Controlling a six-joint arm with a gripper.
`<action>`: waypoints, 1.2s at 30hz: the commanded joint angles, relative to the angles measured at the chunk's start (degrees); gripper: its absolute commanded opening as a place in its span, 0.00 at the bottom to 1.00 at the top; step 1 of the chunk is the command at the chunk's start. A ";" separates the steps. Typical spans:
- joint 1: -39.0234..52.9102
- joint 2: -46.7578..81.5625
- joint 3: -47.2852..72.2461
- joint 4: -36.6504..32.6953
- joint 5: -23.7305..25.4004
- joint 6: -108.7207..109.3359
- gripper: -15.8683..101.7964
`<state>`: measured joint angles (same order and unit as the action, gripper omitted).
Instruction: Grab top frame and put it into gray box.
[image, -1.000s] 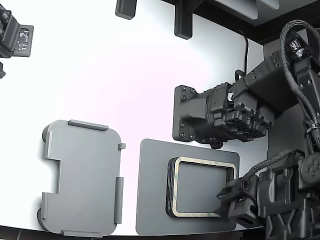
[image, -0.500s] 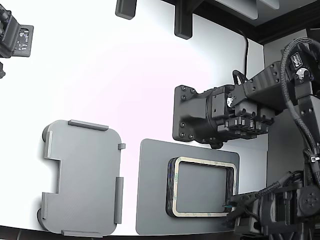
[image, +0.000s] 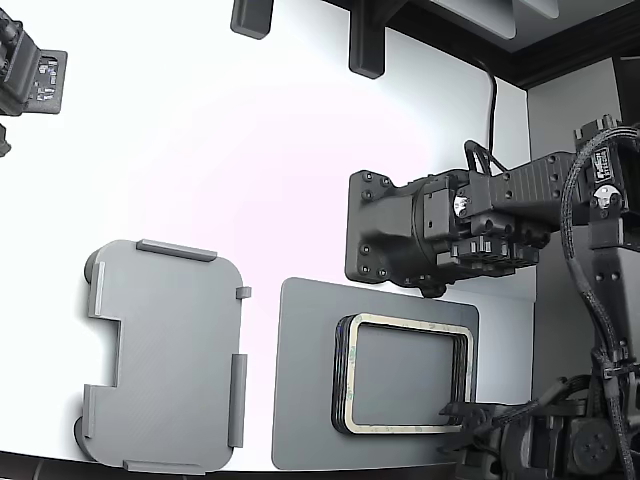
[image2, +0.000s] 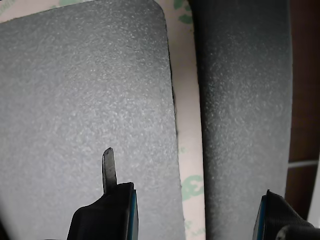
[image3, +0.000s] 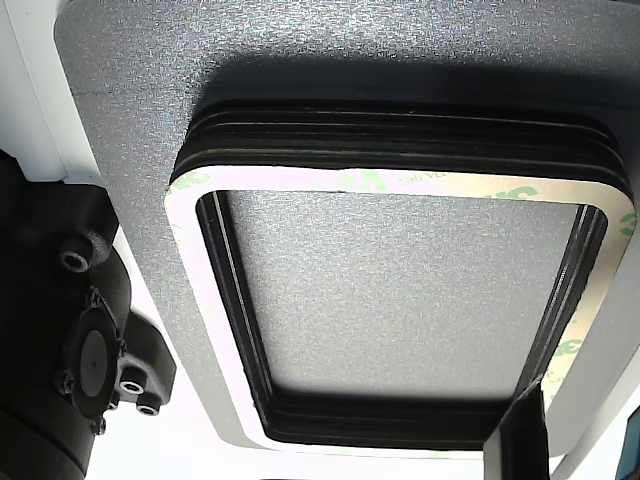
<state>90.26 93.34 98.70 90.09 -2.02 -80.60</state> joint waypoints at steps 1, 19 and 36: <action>-0.35 0.70 -0.97 -0.18 -0.09 -0.35 0.96; 2.99 0.44 2.90 -4.92 0.62 -0.26 0.92; 3.25 -0.97 1.85 -4.75 -0.18 -0.62 0.85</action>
<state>94.04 91.49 102.30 85.25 -2.29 -81.12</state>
